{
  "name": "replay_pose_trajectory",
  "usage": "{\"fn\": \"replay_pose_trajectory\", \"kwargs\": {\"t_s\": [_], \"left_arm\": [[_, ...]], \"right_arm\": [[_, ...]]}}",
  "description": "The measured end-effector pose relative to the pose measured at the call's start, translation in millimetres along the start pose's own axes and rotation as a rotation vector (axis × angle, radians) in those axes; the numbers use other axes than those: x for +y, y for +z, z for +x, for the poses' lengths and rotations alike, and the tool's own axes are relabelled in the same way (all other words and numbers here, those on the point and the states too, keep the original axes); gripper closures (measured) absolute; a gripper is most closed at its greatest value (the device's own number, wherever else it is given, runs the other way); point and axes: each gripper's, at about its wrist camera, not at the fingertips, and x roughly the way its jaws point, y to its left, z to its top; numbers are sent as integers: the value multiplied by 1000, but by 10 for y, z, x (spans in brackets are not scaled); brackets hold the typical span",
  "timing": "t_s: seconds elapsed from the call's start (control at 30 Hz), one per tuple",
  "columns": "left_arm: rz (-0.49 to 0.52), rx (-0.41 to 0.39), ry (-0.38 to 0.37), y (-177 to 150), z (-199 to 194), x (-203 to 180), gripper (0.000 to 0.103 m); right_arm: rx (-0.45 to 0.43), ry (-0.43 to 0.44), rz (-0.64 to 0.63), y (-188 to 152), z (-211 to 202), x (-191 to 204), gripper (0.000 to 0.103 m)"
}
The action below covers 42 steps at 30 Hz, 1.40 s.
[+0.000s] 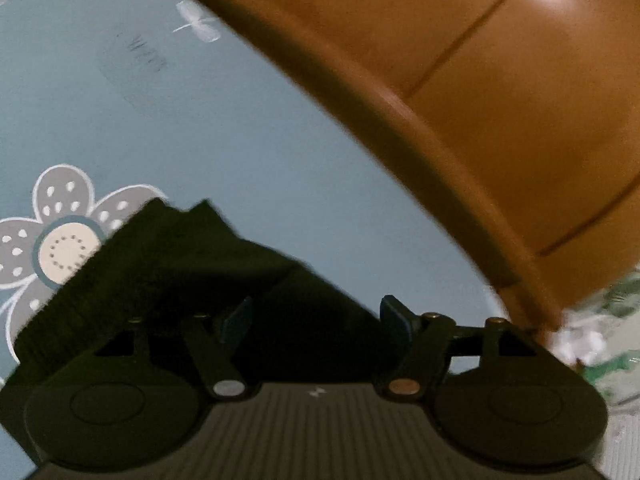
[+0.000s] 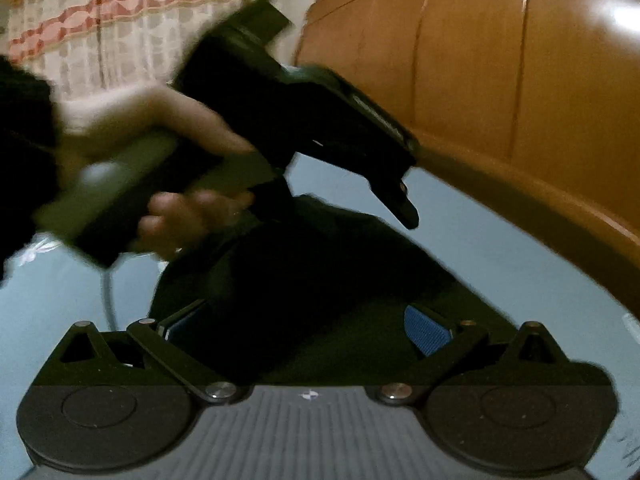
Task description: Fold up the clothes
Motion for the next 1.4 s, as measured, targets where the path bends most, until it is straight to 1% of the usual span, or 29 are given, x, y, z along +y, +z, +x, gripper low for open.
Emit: {"fn": "replay_pose_trajectory", "kwargs": {"t_s": [0.1,0.2,0.3,0.4,0.43,0.47,0.57,0.67,0.73,0.8,0.87,0.97,1.17,1.3,1.4], "left_arm": [[4,7,-7,14,133,53,31],[29,11,3,19,131,22,31],[22,12,21,18,17,-27,32],[59,-22,8,2,-204,-135,31],[64,-32,0,-5,-282,-141,30],[66,-43,1,-17,-344,-125,28],[50,-47,26,-29,-365,11,28],[20,-27,53,-36,-250,158,28],[7,-16,57,-29,-174,223,27],[1,-13,54,3,-142,244,27],[13,-4,63,17,-122,229,27],[25,4,79,22,-122,217,26],[43,15,125,0,-75,121,26],[49,35,133,45,-21,124,25],[44,40,130,56,-9,140,25]], "right_arm": [[35,1,-34,-67,51,47,0],[60,-5,-57,-98,114,92,0],[68,-5,-47,-121,124,83,0],[56,-2,-29,-127,73,75,0],[46,2,-29,-127,51,90,0],[35,6,-29,-126,28,105,0],[4,17,-29,-126,-40,150,0],[-27,29,-28,-126,-108,196,0],[3,38,-51,-147,-57,236,0],[25,27,-80,-182,-24,279,0],[43,25,-90,-198,-8,297,0],[64,30,-77,-150,74,203,0],[73,40,-41,-159,116,115,0],[75,45,-27,-146,120,112,0],[75,22,-61,-166,99,184,0]]}}
